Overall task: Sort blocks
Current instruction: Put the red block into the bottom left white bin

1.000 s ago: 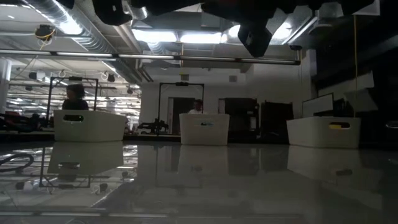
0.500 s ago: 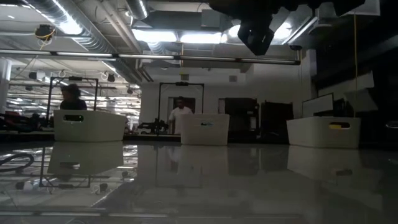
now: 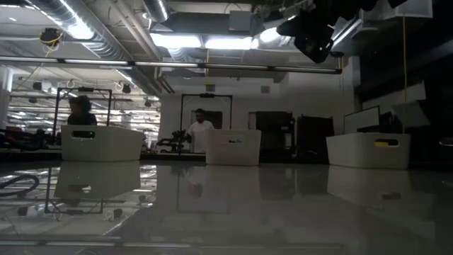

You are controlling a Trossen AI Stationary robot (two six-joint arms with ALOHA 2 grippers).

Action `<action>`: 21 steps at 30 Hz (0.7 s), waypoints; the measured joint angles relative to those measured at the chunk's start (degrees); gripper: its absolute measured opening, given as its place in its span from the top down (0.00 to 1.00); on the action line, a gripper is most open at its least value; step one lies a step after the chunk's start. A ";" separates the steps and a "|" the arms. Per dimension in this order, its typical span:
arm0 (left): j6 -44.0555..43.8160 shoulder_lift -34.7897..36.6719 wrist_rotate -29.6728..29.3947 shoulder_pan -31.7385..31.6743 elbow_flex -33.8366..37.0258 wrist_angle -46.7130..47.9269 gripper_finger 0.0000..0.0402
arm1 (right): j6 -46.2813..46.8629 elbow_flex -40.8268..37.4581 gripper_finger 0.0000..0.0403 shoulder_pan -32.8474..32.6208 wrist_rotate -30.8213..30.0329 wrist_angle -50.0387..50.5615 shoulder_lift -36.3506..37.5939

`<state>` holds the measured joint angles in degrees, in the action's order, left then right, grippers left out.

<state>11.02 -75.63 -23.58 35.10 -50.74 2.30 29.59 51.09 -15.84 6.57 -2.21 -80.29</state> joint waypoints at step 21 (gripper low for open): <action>-55.44 19.53 29.60 5.84 0.04 39.17 0.78 | -0.03 -0.04 0.49 2.73 -4.09 16.41 5.57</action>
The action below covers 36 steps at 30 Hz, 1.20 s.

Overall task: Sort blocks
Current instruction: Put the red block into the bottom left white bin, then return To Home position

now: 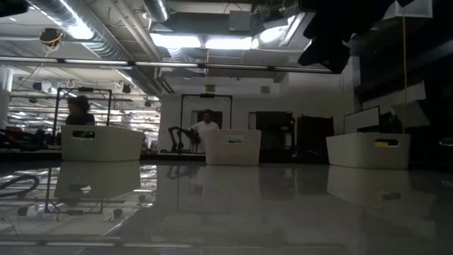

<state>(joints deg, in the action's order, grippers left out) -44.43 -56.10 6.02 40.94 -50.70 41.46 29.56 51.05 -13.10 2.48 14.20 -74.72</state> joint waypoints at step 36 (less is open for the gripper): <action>4.44 6.61 -29.88 0.45 0.07 5.96 0.57 | -17.61 7.45 0.49 0.11 -9.88 12.71 13.67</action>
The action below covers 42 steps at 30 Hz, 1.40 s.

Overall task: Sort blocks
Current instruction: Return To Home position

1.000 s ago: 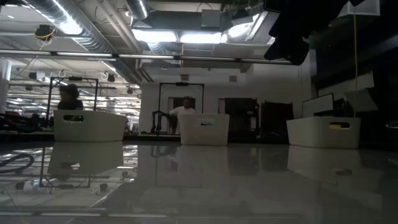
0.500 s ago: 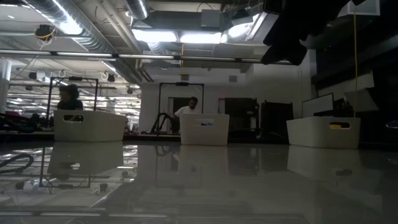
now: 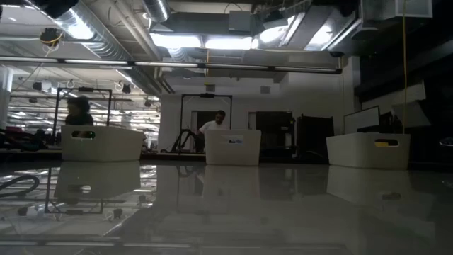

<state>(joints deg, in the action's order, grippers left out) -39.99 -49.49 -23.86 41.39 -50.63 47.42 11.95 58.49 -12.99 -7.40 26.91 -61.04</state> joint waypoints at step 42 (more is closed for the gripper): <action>39.84 49.22 -22.44 -4.62 27.82 -32.14 0.57 | -3.45 -38.70 0.49 20.61 25.76 -53.00 16.74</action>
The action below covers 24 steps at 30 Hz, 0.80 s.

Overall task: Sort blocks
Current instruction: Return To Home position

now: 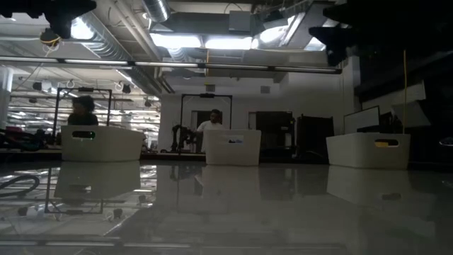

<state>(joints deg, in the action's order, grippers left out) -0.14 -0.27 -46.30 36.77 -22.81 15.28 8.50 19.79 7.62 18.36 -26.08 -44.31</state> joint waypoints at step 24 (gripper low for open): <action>-1.02 -0.04 -1.47 -9.42 3.20 5.20 0.57 | 3.32 -1.12 0.49 31.62 33.57 -7.00 -11.17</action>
<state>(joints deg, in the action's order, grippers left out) -1.16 -0.31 -47.77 27.35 -19.62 20.47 11.81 18.67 39.24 51.93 -33.08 -55.48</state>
